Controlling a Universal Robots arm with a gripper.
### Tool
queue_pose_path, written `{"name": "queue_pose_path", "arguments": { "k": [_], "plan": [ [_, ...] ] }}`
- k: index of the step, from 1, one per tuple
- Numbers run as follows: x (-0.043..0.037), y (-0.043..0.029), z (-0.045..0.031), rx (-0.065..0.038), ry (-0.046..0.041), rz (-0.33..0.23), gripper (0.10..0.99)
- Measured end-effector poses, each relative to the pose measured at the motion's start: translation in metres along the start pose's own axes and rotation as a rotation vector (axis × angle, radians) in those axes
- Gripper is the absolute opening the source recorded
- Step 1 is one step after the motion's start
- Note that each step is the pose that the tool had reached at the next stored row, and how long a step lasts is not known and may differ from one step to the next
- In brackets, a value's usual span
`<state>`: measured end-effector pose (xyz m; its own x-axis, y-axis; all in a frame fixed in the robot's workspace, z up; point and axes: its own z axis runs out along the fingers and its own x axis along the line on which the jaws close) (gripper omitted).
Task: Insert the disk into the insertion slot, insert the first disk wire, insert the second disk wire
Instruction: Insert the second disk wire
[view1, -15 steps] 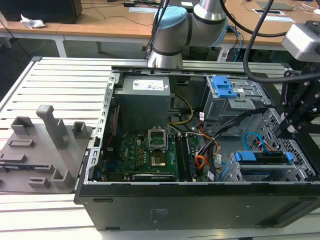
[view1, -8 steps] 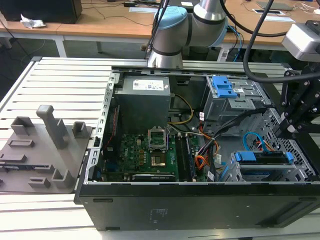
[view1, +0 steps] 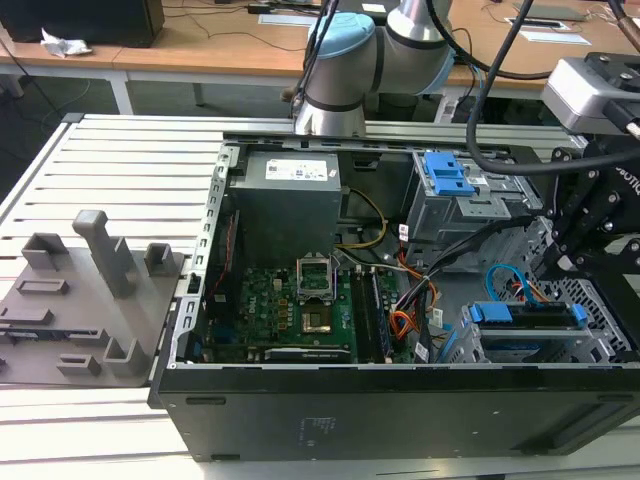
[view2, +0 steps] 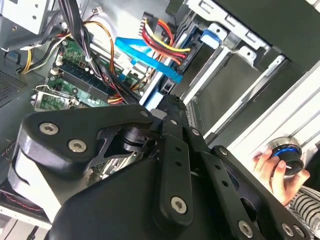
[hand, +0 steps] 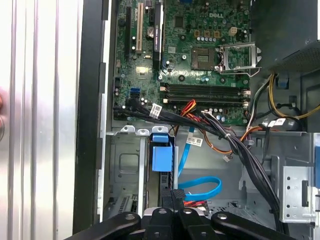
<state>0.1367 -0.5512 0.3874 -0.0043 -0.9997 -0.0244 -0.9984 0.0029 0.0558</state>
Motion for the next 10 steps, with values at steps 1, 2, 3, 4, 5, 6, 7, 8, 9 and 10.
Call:
{"name": "queue_pose_path", "arguments": {
  "k": [1,2,3,4,5,6,7,8,9,10],
  "plan": [
    [0.0,0.0033,0.0006,0.0,0.0,0.0,0.106],
    [0.0,0.0046,0.0007,0.0,0.0,0.0,0.106],
    [0.0001,0.0054,0.0008,0.0,-0.0001,0.0,0.106],
    [0.0001,0.0057,0.0008,0.0,0.0001,0.0,0.106],
    [0.0,0.0058,0.0008,0.0,0.0,0.0,0.106],
    [0.0,0.0059,0.0008,0.0,0.0,0.0,0.106],
    [0.0,0.0059,0.0008,0.0,0.0,0.0,0.106],
    [0.0,0.006,0.0008,0.0,0.0,0.0,0.106],
    [0.0,0.006,0.0008,0.0,0.0001,0.0,0.106],
    [0.0,0.0061,0.0009,0.0,0.0,0.0,0.106]
  ]
}}
